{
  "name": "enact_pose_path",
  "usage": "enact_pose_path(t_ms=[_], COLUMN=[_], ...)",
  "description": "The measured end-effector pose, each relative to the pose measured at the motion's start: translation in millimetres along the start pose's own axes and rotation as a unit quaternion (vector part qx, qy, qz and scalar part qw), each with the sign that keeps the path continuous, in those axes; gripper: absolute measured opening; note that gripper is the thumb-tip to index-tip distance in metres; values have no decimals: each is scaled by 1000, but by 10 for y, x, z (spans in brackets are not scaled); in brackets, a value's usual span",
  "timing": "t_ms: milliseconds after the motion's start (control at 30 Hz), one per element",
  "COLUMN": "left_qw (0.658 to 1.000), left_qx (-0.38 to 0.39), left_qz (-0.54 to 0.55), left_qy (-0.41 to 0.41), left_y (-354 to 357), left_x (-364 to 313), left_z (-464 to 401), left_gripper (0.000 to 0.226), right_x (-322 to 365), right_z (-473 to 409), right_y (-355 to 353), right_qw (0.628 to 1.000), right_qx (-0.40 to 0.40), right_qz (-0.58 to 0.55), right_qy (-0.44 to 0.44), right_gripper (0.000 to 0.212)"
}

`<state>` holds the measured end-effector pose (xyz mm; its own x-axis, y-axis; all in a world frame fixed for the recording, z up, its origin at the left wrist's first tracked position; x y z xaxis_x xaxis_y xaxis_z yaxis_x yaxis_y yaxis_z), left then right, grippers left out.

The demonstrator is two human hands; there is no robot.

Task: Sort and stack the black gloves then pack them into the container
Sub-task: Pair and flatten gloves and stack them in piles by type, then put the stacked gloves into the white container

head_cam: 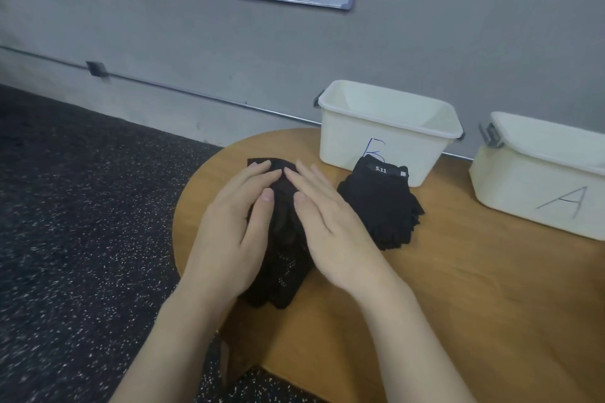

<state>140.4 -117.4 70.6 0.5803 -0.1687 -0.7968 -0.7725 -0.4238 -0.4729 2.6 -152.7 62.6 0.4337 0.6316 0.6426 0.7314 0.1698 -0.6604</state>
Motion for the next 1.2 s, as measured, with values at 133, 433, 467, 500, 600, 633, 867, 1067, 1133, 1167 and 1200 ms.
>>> enact_pose_path(t_ms=[133, 433, 467, 500, 600, 633, 867, 1067, 1133, 1167, 1200], left_qw=[1000, 988, 985, 979, 956, 951, 946, 914, 898, 889, 881], left_qx=[11, 47, 49, 55, 80, 87, 132, 197, 211, 218, 222], left_qz=[-19, -144, -165, -194, -279, -292, -290, -299, -309, -313, -321], left_qy=[-2, -15, -20, -27, -47, -52, 57, 190, 231, 252, 267], left_y=[22, -136, -158, -172, -194, -194, 235, 1229, 1540, 1735, 1929], left_x=[-5, -344, -391, -430, -571, -655, -1791, -2703, -2861, -2923, -2965], left_z=[6, -31, -39, -42, -36, -27, 65, -32, -67, -97, -131], left_gripper=[44, 58, 60, 60, 63, 65, 56, 53, 53, 53, 53], right_x=[8, 259, 293, 325, 401, 405, 389, 4, -179, -283, -395], right_z=[4, 195, 253, 317, 558, 650, 1234, 1626, 1709, 1747, 1775], right_y=[-19, -380, -470, -565, -898, -1030, -2197, -3346, -3632, -3782, -3910], right_qw=[1000, 992, 991, 990, 987, 986, 971, 942, 930, 924, 917], right_qx=[19, 94, 95, 93, 86, 86, 60, 54, 63, 67, 75], right_qz=[14, 80, 92, 102, 129, 137, 200, 255, 268, 275, 285], right_qy=[12, 14, 14, 15, 32, 44, 113, 211, 244, 258, 269], right_gripper=[47, 57, 58, 58, 58, 58, 52, 54, 54, 54, 54])
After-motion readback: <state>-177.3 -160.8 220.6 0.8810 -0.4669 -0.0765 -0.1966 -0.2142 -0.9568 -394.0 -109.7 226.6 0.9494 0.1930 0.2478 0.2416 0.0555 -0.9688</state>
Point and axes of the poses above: each hand's wrist, its own z-axis away from the middle knuckle, its own y-axis out of the palm, x = y × z, the point moved 8 cm from there along -z, towards the middle knuckle, and after that the axes turned 13 degrees about -y, right-handed, at the moved point
